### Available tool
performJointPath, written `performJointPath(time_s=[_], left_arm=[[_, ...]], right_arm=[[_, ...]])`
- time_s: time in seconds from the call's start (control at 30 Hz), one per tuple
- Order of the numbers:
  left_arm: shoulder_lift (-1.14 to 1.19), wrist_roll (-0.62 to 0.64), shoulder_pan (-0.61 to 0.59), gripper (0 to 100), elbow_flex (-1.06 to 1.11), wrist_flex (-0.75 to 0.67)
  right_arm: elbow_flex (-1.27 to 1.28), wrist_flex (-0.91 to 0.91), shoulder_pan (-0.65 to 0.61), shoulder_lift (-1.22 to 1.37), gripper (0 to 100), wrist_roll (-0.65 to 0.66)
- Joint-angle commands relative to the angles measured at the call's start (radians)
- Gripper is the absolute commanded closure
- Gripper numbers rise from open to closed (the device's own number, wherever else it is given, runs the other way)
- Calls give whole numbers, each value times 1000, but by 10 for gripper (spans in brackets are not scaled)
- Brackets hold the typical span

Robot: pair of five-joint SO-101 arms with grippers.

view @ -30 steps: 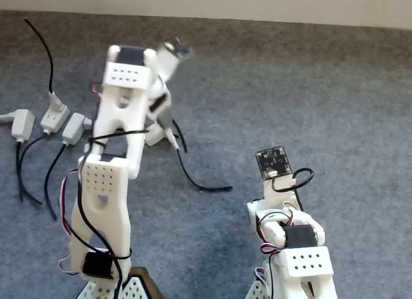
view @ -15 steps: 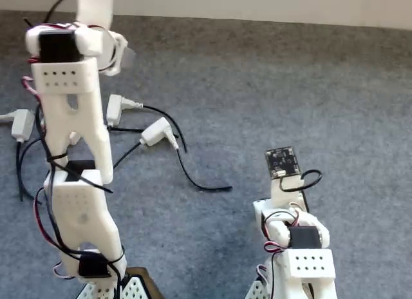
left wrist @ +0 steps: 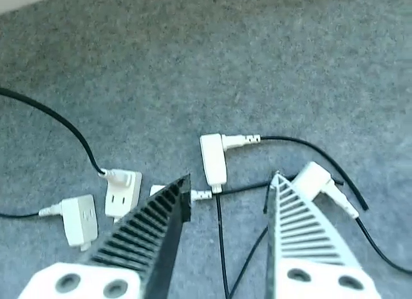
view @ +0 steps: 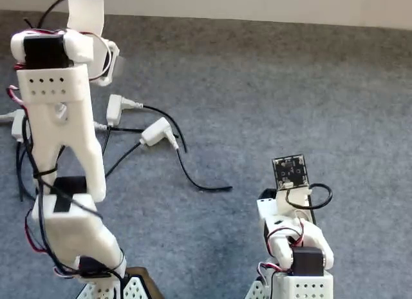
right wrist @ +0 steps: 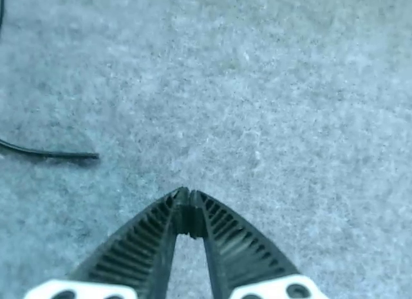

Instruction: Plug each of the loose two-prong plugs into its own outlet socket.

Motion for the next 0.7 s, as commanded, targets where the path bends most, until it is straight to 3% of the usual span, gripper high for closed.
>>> performJointPath(time_s=[0.0, 0.13, 0.33, 0.47, 0.67], left_arm=[[-193, 9, 2, 809, 137, -5], [-338, 8, -2, 807, 397, -31], [-697, -2, -2, 807, 1020, -333], [-946, -97, -5, 807, 1477, -525], [-1250, -204, -74, 807, 1960, -674]], right_arm=[[2, -31, 10, -7, 992, -3], [21, -39, 12, -30, 992, -3], [116, -180, 13, -30, 992, -3], [170, -226, 15, -30, 992, -5], [206, -225, 16, -28, 992, -5]])
